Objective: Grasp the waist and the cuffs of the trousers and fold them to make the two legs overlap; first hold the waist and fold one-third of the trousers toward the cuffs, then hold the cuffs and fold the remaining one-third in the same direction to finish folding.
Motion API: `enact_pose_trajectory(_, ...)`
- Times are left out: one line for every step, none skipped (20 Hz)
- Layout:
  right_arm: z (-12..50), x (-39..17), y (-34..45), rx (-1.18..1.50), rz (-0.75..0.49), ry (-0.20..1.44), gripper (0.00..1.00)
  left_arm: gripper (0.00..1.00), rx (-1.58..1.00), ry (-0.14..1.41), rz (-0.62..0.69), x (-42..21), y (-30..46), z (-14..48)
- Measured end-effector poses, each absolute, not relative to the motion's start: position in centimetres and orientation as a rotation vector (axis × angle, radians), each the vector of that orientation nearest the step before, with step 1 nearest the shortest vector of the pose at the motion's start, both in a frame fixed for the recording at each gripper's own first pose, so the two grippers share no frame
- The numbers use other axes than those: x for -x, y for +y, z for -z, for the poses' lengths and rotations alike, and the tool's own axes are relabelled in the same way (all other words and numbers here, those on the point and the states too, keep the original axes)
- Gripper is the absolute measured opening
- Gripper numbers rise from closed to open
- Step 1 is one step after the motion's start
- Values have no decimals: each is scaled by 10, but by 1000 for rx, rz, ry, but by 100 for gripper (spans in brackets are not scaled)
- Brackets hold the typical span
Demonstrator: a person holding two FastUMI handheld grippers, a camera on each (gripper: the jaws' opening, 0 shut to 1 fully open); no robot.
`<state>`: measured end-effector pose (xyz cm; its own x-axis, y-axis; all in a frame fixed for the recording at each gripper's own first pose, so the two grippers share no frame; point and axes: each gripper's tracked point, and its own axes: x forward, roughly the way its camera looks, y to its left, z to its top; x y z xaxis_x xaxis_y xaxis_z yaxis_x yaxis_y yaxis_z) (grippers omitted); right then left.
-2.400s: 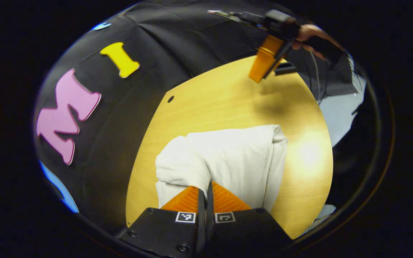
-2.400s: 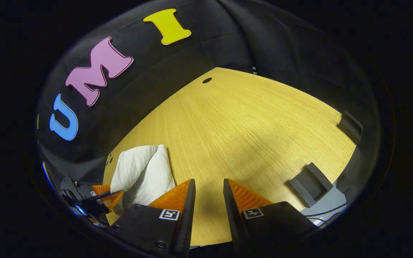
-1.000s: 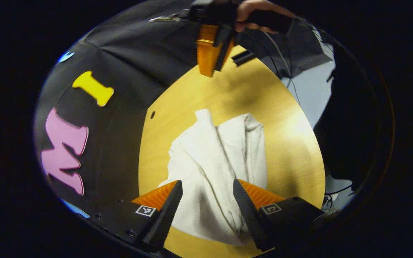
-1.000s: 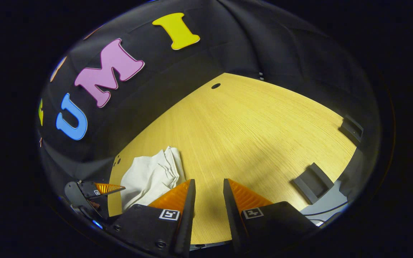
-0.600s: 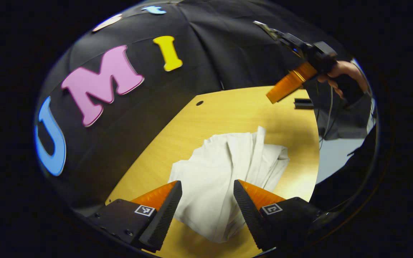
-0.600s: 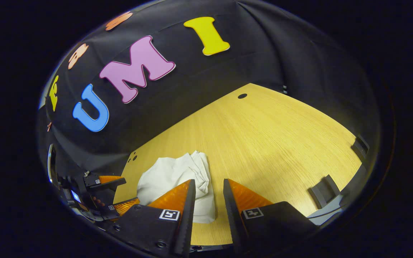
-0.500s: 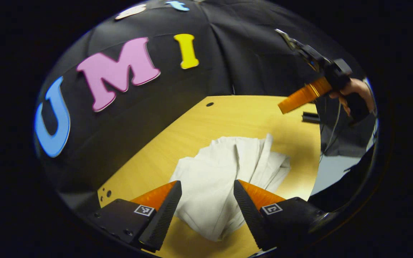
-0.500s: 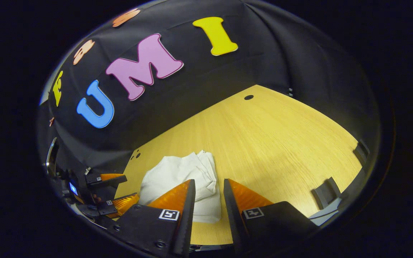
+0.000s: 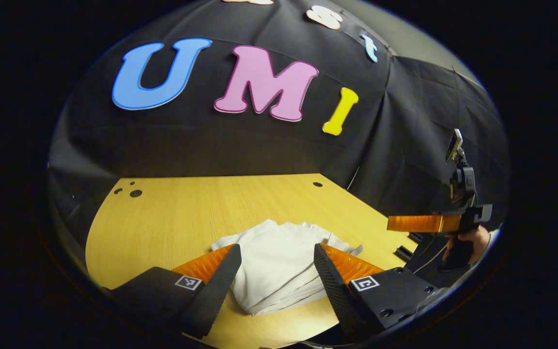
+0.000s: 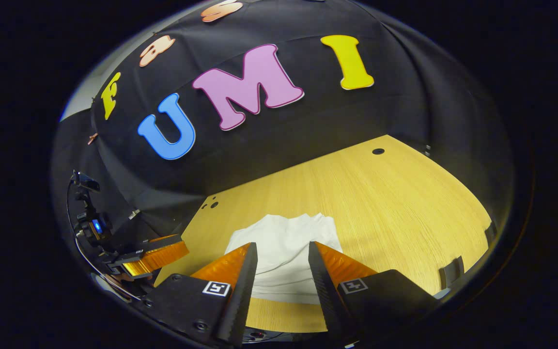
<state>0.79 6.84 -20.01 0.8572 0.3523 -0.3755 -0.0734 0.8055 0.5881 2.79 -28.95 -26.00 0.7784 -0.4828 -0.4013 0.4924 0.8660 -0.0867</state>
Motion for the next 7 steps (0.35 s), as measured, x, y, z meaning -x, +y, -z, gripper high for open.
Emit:
enact_pose_trajectory(195,-7,75,-583,-247,489,67,96,-5,420,519,-26,-286,256)
enact_pose_trajectory(192,-6,82,-569,-255,483,67,96,3,412,511,-24,-282,251)
enact_pose_trajectory(190,-6,88,-554,-263,480,69,95,5,405,504,-23,-279,247)
enact_pose_trajectory(188,-5,95,-544,-271,478,71,95,5,398,495,-23,-277,246)
enact_pose_trajectory(186,-4,103,-536,-280,477,73,95,9,398,491,-22,-278,247)
enact_pose_trajectory(184,-3,110,-526,-292,477,76,95,17,397,484,-21,-277,248)
enact_pose_trajectory(182,-1,116,-515,-298,477,81,95,23,399,470,-20,-272,250)
